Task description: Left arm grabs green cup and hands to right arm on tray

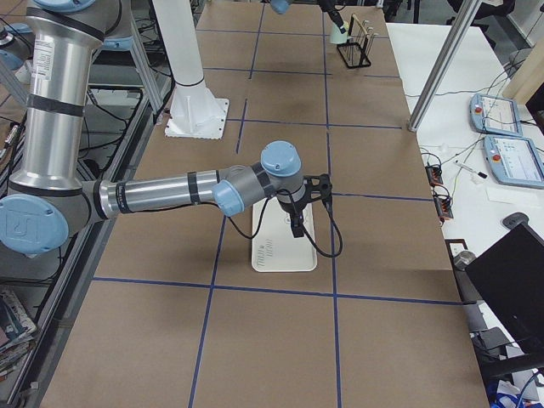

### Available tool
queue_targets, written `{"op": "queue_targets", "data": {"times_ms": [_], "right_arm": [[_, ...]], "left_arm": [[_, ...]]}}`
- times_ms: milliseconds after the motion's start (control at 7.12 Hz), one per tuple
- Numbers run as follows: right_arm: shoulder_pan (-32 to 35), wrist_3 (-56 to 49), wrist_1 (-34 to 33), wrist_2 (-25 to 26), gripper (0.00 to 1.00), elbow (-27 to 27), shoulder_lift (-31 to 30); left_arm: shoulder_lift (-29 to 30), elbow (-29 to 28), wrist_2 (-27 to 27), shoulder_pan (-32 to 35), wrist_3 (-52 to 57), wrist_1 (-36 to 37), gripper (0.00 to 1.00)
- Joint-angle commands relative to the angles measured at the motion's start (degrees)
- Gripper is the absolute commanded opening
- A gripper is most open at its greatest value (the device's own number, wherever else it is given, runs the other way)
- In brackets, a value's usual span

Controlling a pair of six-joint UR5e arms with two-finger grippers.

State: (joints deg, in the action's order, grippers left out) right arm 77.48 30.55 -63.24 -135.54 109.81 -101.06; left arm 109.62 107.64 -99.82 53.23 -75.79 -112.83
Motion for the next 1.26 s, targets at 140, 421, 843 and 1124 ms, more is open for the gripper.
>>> {"op": "queue_targets", "data": {"times_ms": [140,421,843,1124], "right_arm": [[-7.23,25.62,25.39,-0.08,1.0,-1.35,2.34],[-9.88,39.62,36.55,0.1,1.0,-3.36,7.26],[-16.71,62.11,56.86,5.16,1.0,-4.96,10.96],[-27.84,70.85,69.52,17.79,1.0,-4.96,11.24]], "left_arm": [[0.5,0.64,-4.76,-3.74,-18.37,-11.93,0.56],[0.5,0.38,-4.77,-8.91,-29.27,-21.85,0.56],[0.68,-0.51,-4.42,-13.32,-37.74,-33.04,0.57],[0.77,-0.51,-4.33,-15.53,-41.79,-37.98,0.57]]}}
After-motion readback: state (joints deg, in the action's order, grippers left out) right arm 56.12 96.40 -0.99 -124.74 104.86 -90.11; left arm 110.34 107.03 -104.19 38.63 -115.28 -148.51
